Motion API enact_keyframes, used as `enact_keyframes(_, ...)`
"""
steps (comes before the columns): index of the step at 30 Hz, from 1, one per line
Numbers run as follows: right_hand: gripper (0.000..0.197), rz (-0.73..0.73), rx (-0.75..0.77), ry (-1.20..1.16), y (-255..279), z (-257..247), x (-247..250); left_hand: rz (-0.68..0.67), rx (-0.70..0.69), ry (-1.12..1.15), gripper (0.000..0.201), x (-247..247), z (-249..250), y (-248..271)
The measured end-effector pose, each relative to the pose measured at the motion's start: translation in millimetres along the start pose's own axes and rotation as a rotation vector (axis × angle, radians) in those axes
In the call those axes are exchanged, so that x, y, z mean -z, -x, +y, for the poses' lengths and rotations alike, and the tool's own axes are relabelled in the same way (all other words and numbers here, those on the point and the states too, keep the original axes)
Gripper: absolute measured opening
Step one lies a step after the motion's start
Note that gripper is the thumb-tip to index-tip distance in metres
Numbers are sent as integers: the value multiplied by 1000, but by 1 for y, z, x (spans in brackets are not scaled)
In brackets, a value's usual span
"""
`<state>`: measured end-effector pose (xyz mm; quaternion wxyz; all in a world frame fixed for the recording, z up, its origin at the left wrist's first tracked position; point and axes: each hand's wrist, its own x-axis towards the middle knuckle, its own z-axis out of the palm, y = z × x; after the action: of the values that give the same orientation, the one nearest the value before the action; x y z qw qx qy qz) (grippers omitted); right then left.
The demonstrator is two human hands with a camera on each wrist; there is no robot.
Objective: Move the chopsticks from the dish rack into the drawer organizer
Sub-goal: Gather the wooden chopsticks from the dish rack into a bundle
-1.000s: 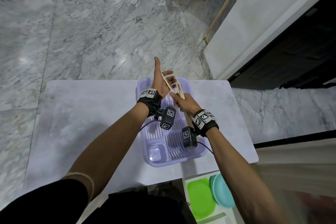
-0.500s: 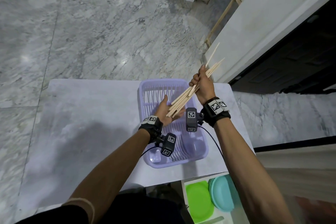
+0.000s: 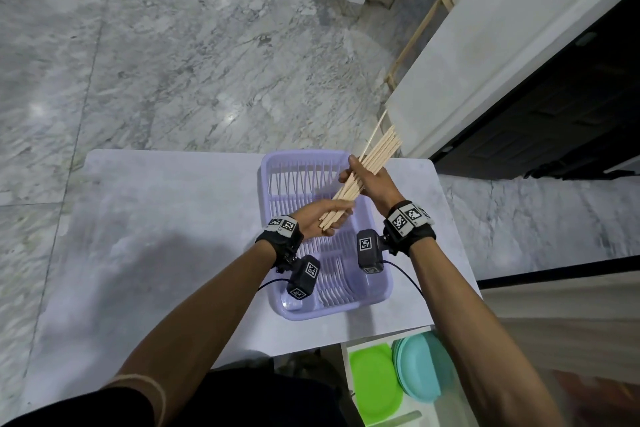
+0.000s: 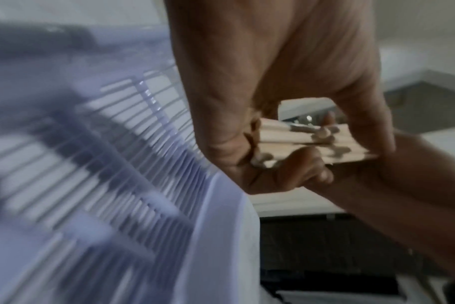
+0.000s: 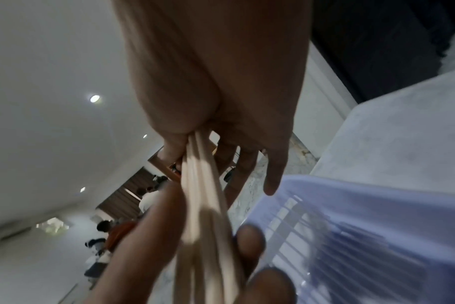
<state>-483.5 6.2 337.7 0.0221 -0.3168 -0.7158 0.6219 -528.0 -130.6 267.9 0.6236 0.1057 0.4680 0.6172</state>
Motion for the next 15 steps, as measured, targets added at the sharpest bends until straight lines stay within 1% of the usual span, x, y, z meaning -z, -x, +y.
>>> enact_keyframes(1,21,-31,-1,36,2,0,-1,-3,30,-115,21,-2,1,0)
enact_keyframes(3,18,-81,-17,94,7,4,-3,37,86,-282,29,-4,2,-1)
enact_keyframes(4,19,-89,-34,110,9,7,-4,87,91,-331,34,-4,1,-3)
enact_keyframes(6,21,-114,-70,138,10,9,-2,214,57,-393,35,-5,-4,-6)
enact_keyframes(8,18,-177,-108,135,9,8,4,311,17,-456,26,-7,-10,-7)
enact_keyframes(9,15,-201,-115,98,9,4,8,344,2,-491,23,-8,-13,-6)
enact_keyframes(11,15,-191,-102,-62,6,-10,19,381,-24,-530,25,-6,-20,-6)
enact_keyframes(13,22,-137,-84,-222,0,-32,34,397,-30,-535,27,-2,-26,-4)
enact_keyframes(15,37,-67,-71,-258,-6,-53,47,397,-15,-534,21,1,-30,-3)
